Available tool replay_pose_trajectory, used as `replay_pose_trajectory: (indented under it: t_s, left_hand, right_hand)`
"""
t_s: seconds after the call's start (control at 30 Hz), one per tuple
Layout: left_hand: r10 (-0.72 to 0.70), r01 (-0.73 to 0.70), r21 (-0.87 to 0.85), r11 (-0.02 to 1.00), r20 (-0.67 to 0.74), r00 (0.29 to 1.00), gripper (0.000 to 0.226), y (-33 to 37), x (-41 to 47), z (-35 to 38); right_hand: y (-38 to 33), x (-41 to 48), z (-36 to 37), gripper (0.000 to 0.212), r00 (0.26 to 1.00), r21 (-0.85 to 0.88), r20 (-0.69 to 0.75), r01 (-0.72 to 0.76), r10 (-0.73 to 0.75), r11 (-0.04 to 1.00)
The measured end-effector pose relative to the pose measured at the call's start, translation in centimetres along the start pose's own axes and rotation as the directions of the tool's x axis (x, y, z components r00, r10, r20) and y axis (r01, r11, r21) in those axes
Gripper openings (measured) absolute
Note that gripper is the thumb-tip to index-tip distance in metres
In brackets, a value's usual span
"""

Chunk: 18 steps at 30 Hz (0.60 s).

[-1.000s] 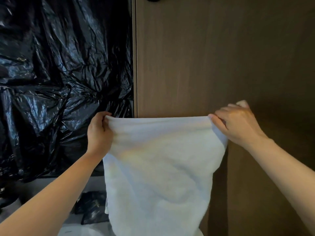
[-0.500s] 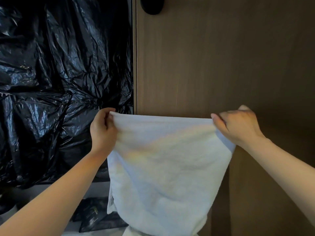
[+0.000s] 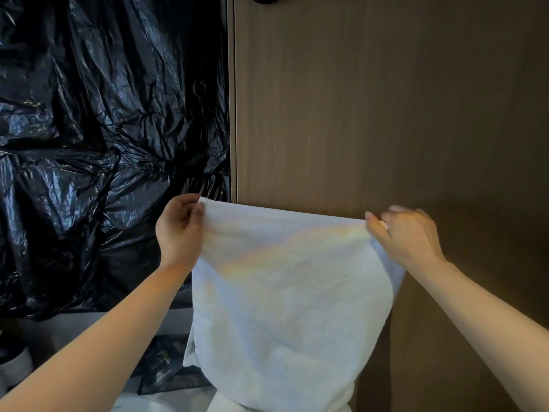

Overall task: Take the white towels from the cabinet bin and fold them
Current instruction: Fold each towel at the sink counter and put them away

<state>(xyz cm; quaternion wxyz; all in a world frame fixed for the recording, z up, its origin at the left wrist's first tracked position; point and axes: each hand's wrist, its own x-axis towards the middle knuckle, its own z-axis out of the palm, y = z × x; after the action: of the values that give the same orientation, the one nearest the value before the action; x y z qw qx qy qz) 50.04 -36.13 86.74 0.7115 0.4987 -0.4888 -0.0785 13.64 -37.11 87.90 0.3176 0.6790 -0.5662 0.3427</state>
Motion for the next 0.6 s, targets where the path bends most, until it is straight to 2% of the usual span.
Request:
replay_pose_trajectory:
  t_s: [0.1, 0.23, 0.33, 0.37, 0.43, 0.5, 0.6]
  left_hand:
    - [0.0, 0.0, 0.001, 1.0, 0.002, 1.0, 0.017, -0.3, -0.4, 0.1]
    - [-0.004, 0.004, -0.025, 1.0, 0.012, 1.0, 0.015, 0.5, -1.4, 0.1]
    - [-0.025, 0.027, -0.079, 0.997, 0.022, 0.999, 0.014, 1.9, -2.8, 0.0]
    - [-0.029, 0.033, -0.105, 0.994, 0.044, 0.999, 0.014, 2.4, -3.4, -0.1]
    - [-0.042, 0.062, -0.158, 0.986, 0.127, 0.991, 0.013, 3.5, -4.9, 0.1]
    - [-0.048, 0.087, -0.16, 0.983, 0.236, 0.971, 0.01, 4.2, -6.7, 0.4]
    - [-0.095, 0.175, -0.179, 0.968, 0.382, 0.919, 0.008, 4.5, -9.3, 1.1]
  right_hand:
    - [-0.1, -0.1, 0.0, 0.056, 0.99, 0.025, 0.128, -0.071, 0.067, 0.997]
    - [-0.1, -0.6, 0.0, 0.056, 0.984, -0.064, 0.158, -0.076, 0.085, 0.995]
    - [-0.8, -1.1, 0.0, 0.052, 0.959, -0.064, 0.253, -0.118, 0.13, 0.991]
    - [-1.6, -1.2, -0.1, 0.047, 0.95, 0.001, 0.268, -0.164, 0.158, 0.986]
    - [-3.8, -1.7, -1.0, 0.036, 0.961, 0.256, 0.238, -0.202, 0.141, 0.945]
    - [-6.6, -2.5, -2.3, 0.026, 0.964, 0.511, 0.249, -0.21, 0.09, 0.833]
    - [-9.6, -4.5, -3.2, 0.014, 0.907, 0.669, 0.421, -0.314, 0.005, 0.673]
